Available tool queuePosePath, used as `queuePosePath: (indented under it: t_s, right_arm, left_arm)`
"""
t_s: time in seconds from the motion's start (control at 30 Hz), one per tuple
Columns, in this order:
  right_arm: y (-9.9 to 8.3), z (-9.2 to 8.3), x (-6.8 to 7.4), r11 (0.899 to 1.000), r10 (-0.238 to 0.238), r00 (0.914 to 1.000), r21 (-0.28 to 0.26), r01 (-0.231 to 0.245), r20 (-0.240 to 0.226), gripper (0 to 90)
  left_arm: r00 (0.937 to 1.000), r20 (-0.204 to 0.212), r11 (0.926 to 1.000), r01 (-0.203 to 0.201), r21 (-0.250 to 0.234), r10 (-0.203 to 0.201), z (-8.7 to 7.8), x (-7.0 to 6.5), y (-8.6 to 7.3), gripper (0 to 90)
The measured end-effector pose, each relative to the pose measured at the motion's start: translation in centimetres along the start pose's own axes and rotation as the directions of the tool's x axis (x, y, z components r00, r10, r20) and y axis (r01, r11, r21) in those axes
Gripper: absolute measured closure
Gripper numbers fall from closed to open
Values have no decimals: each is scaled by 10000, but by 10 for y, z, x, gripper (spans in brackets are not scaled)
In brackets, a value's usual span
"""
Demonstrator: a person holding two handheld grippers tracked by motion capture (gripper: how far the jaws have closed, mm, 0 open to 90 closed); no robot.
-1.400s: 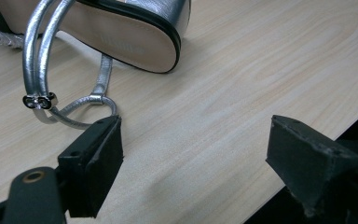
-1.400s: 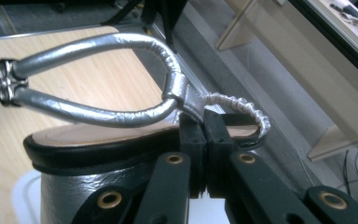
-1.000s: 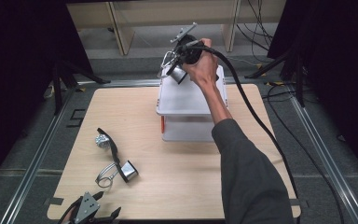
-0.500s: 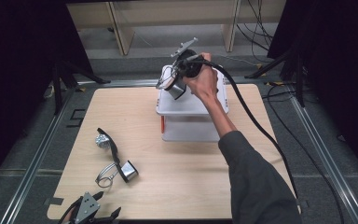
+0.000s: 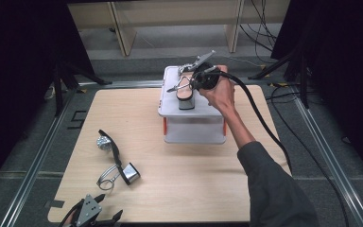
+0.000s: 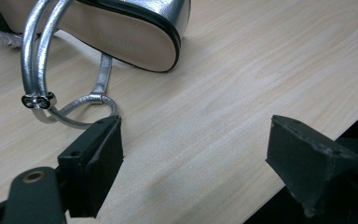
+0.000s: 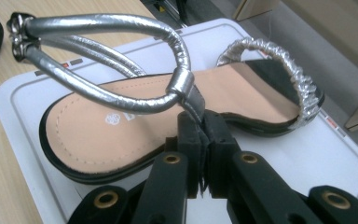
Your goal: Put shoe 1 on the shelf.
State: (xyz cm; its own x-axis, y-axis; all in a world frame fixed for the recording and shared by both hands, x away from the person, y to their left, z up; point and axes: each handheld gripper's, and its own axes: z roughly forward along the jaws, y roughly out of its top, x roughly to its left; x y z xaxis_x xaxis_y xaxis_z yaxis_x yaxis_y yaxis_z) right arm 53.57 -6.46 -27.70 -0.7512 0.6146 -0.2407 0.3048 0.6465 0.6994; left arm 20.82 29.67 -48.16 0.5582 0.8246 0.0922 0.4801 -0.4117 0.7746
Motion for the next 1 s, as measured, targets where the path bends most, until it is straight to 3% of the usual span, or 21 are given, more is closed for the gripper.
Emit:
queuePosePath:
  t_s: [0.27, 0.43, 0.47, 0.5, 0.53, 0.57, 0.6, 0.67, 0.73, 0.77, 0.83, 0.9, 0.93, 0.97, 1.0]
  right_arm:
    - [-2, 1, -1, 9999, -102, 9999, -16, 102, -70, 868]
    - [-1, -2, -3, 9995, 307, 9995, -67, -307, 23, 806]
    - [-1, -7, -5, 9986, 501, 9987, -152, -501, 41, 698]
    - [-1, -7, -5, 9986, 501, 9987, -152, -501, 41, 698]
    - [-1, -10, -5, 9976, 693, 9975, -29, -693, 121, 591]
    - [-2, -12, -4, 9965, 830, 9965, 101, -831, 113, 540]
    - [-4, -19, 2, 9947, 1002, 9945, 186, -1008, 314, 465]
    - [-6, -31, 10, 9941, 1076, 9935, 76, -1080, 357, 401]
    - [-9, -43, 21, 9907, 1362, 9906, -85, -1360, 150, 388]
    - [-9, -43, 21, 9907, 1362, 9906, -85, -1360, 150, 388]
    - [-14, -58, 38, 9907, 1310, 9911, -335, -1318, -247, 378]
    - [-16, -62, 45, 9920, 1136, 9930, -525, -1151, -309, 379]
    - [-19, -66, 57, 9972, 416, 9977, -592, -447, -526, 374]
    - [-19, -66, 57, 9972, 416, 9977, -592, -447, -526, 374]
    - [-24, -68, 72, 9987, 141, 9973, -485, -176, -726, 371]
  left_arm:
    - [10000, -8, 10000, -6, -8, 6, 0, 0, 0, 179]
    - [10000, -31, 10000, -24, -10, 24, 0, 0, 0, 179]
    - [10000, -5, 10000, 35, -70, -35, 0, 0, 0, 179]
    - [10000, -13, 10000, 28, -63, -28, 0, 0, 0, 179]
    - [10000, -12, 10000, 37, -72, -37, 0, 0, 0, 179]
    - [10000, -13, 10000, 31, -70, -31, 0, 0, 0, 179]
    - [9999, 62, 9998, 144, -111, -143, 0, 0, 0, 179]
    - [9999, 130, 9999, 108, -57, -108, -1, 0, 1, 179]
    - [10000, -3, 9999, -36, 101, 36, -1, 2, 1, 179]
    - [10000, -3, 9999, -36, 101, 36, -1, 2, 1, 179]
    - [9999, -11, 9999, 105, -20, -105, -1, 1, 0, 180]
    - [10000, -19, 10000, 81, 7, -81, -2, 2, 0, 179]
    - [9999, -32, 9999, 152, -34, -152, -2, 2, 1, 179]
    - [9999, -32, 9999, 152, -34, -152, -2, 2, 1, 179]
    - [9993, 41, 9991, 367, -230, -366, -2, 1, 1, 179]
